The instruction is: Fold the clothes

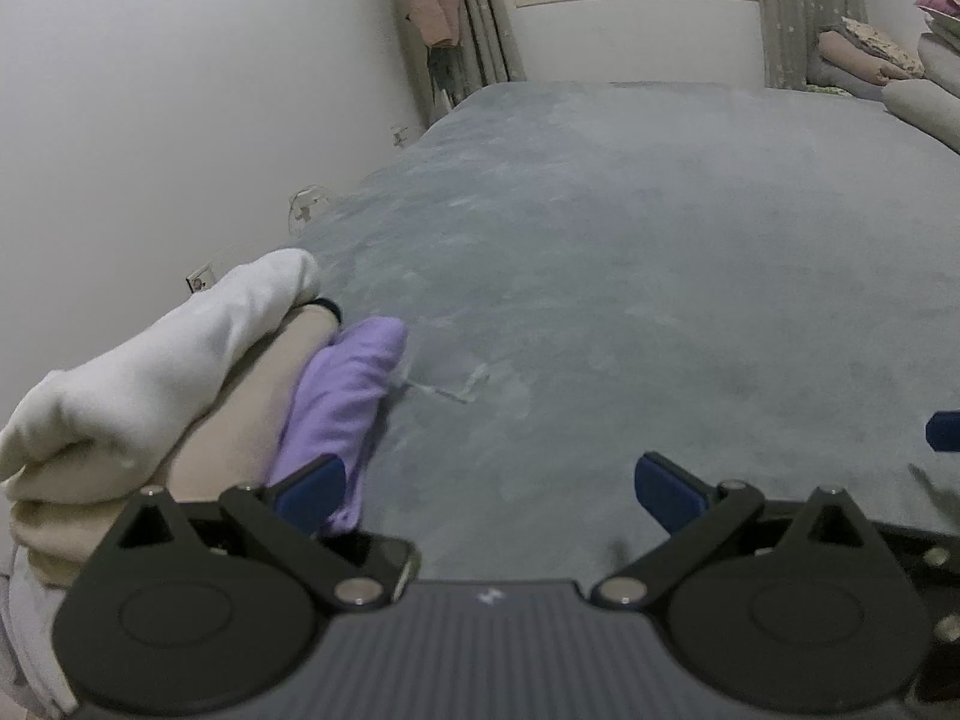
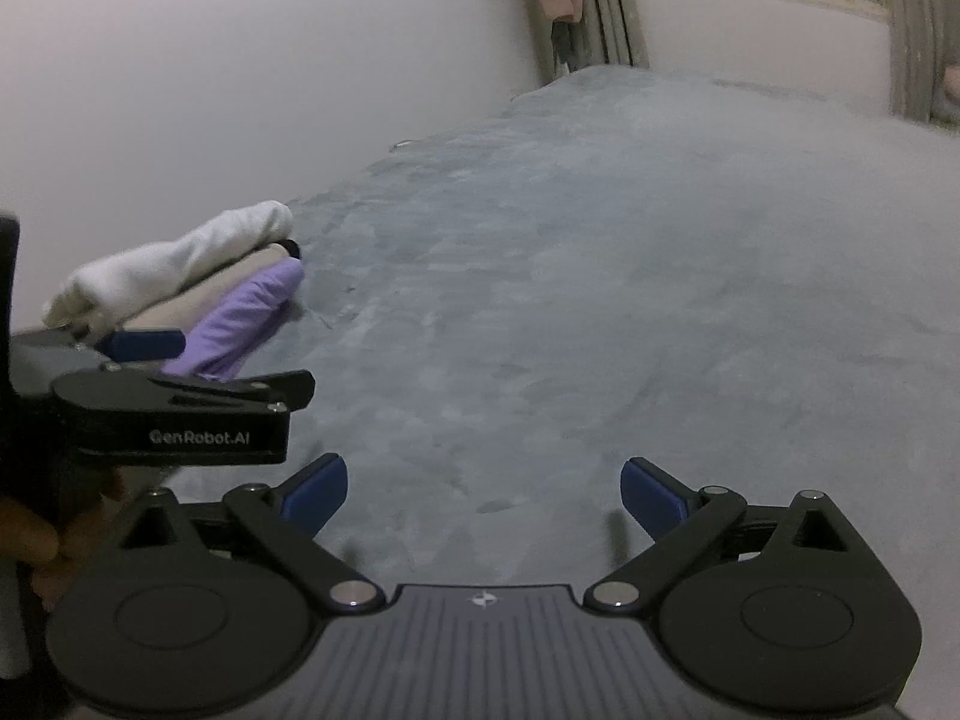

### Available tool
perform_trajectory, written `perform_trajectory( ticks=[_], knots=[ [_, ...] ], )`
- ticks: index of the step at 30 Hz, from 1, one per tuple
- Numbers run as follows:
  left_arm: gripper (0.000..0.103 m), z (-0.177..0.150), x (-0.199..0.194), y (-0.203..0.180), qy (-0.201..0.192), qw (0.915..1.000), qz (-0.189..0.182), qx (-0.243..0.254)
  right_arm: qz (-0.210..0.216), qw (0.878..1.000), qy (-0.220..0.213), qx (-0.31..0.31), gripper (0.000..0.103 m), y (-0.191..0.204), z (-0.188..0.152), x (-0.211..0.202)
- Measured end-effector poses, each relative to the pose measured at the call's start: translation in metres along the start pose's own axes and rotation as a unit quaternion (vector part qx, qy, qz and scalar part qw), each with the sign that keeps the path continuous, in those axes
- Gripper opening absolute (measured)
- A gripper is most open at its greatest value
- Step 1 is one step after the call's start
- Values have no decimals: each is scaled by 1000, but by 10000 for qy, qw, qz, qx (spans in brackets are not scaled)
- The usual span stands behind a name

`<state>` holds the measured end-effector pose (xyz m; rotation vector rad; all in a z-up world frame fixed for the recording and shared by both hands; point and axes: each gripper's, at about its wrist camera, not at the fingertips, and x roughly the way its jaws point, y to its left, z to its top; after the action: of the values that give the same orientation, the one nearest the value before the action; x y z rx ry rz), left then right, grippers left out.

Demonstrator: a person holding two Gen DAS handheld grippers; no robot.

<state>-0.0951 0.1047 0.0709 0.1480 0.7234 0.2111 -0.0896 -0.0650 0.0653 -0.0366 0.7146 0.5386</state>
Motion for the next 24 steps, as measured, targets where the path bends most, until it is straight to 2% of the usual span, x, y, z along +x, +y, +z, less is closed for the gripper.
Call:
perform_trajectory(
  ticks=[8, 13, 24],
  knots=[
    [103, 6, 21, -23, -233, 9995, -182, 98, -654, 9975, -266, 69, 98, -13, -2, 6],
    [103, 9, 34, -40, -243, 9990, -356, 114, -1094, 9934, -309, 152, 98, -26, -1, 14],
    [103, 13, 53, -61, -336, 9979, -553, 7, -1379, 9891, -328, 402, 99, -50, 2, 17]
  ],
)
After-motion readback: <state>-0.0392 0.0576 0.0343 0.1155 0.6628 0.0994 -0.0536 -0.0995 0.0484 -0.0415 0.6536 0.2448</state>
